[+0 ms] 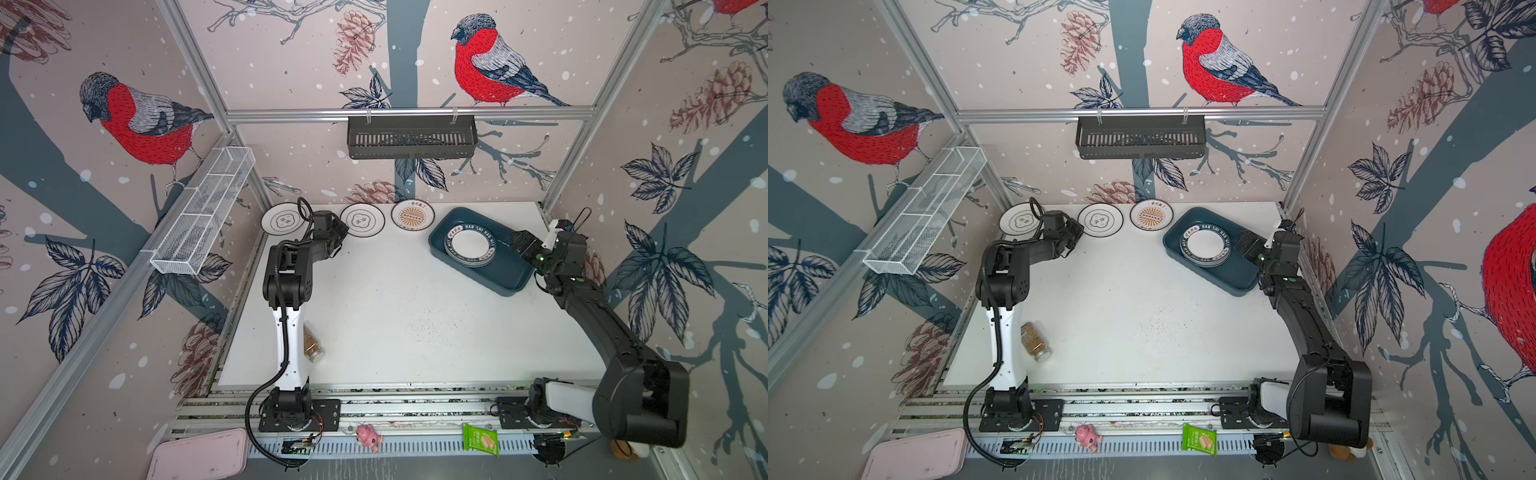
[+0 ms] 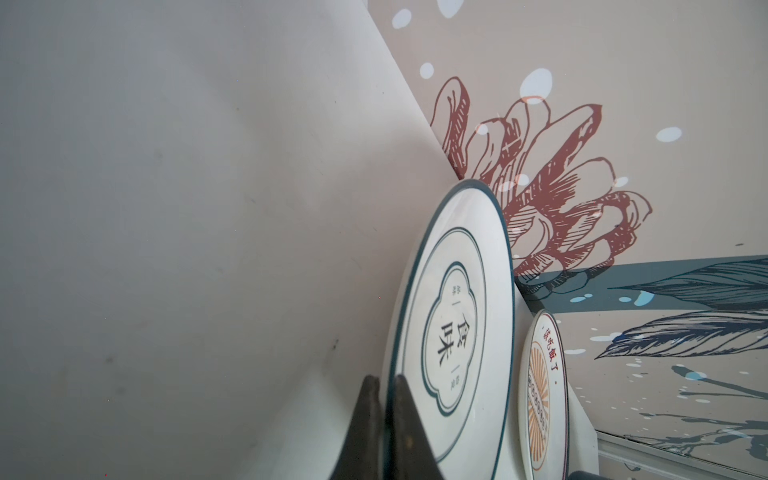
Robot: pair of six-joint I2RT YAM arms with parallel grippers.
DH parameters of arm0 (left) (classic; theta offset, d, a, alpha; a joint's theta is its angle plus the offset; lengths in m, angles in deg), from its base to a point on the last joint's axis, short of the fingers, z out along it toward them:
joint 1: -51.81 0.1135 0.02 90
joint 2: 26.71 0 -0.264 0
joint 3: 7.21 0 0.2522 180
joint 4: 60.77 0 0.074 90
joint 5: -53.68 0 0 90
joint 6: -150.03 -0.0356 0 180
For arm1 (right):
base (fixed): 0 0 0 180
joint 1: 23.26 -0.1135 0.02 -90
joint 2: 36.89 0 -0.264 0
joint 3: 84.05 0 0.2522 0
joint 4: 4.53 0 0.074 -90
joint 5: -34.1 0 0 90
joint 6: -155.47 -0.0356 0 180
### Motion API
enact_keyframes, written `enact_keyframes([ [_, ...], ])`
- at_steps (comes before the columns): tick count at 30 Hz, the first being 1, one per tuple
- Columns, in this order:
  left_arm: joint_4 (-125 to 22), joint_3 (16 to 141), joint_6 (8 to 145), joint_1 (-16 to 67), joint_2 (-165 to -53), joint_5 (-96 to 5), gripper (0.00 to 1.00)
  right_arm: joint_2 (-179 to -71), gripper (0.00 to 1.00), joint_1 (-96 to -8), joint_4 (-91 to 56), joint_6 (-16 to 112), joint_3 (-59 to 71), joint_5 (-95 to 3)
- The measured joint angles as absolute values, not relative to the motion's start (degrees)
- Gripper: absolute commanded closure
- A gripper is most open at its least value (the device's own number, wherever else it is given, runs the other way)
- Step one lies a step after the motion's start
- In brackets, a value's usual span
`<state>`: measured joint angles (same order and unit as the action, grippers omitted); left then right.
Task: Place the plates into the plastic bin on the countertop
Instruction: 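Lift the cloud-emblem plate with the left gripper toward the table centre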
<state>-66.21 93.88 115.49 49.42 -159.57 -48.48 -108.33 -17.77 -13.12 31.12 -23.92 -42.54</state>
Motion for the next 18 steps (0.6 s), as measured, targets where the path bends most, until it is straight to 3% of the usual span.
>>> enact_keyframes([
  [18, -67.44, 84.28, 114.92, 49.9, -152.35, -48.46, 1.0, -106.3, 0.01, -17.92, -12.62, 30.75, -26.0, -41.25],
])
